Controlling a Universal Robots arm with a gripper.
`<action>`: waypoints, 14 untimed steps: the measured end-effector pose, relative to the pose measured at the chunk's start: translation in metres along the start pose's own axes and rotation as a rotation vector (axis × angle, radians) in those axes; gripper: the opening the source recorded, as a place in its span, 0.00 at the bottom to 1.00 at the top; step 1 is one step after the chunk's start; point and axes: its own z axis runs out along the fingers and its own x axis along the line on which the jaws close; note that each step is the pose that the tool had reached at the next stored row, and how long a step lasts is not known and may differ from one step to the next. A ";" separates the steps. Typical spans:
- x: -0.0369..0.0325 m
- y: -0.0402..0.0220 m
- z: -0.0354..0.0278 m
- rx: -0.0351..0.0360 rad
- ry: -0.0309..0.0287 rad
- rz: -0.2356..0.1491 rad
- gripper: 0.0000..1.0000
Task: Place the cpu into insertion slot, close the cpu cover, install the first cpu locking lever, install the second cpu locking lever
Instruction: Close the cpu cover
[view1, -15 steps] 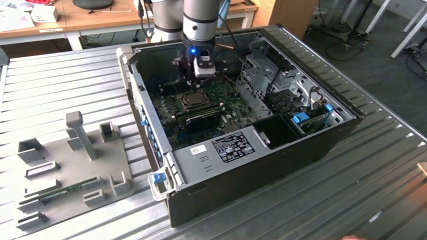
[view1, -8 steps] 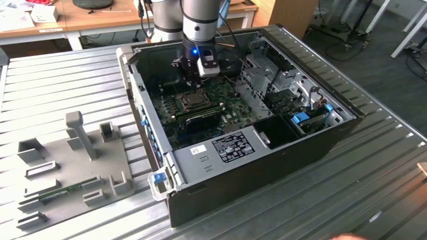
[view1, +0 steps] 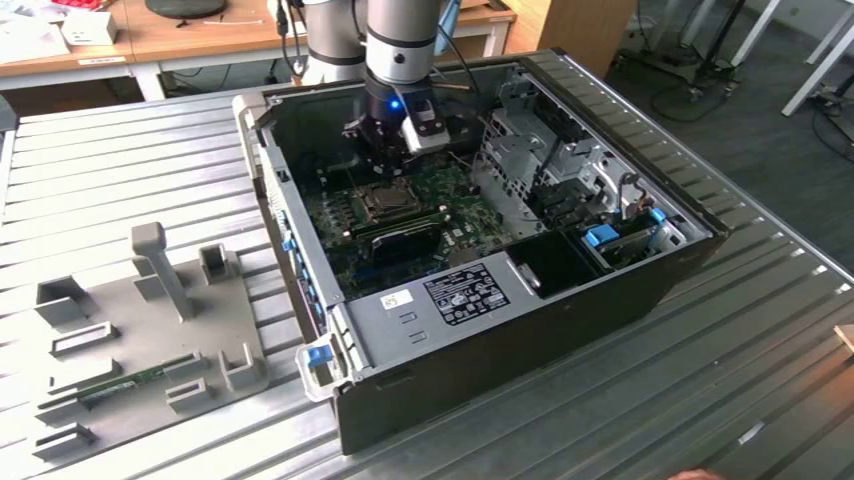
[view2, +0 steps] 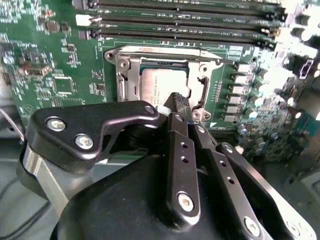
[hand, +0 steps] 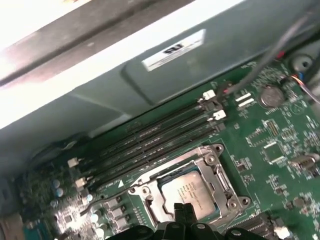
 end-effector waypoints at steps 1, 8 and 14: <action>0.0000 0.0000 0.0003 0.0007 0.0005 -0.019 0.10; -0.0001 -0.0001 0.0029 0.0027 0.0008 -0.112 0.10; -0.0002 -0.0002 0.0058 0.0012 -0.0052 -0.170 0.10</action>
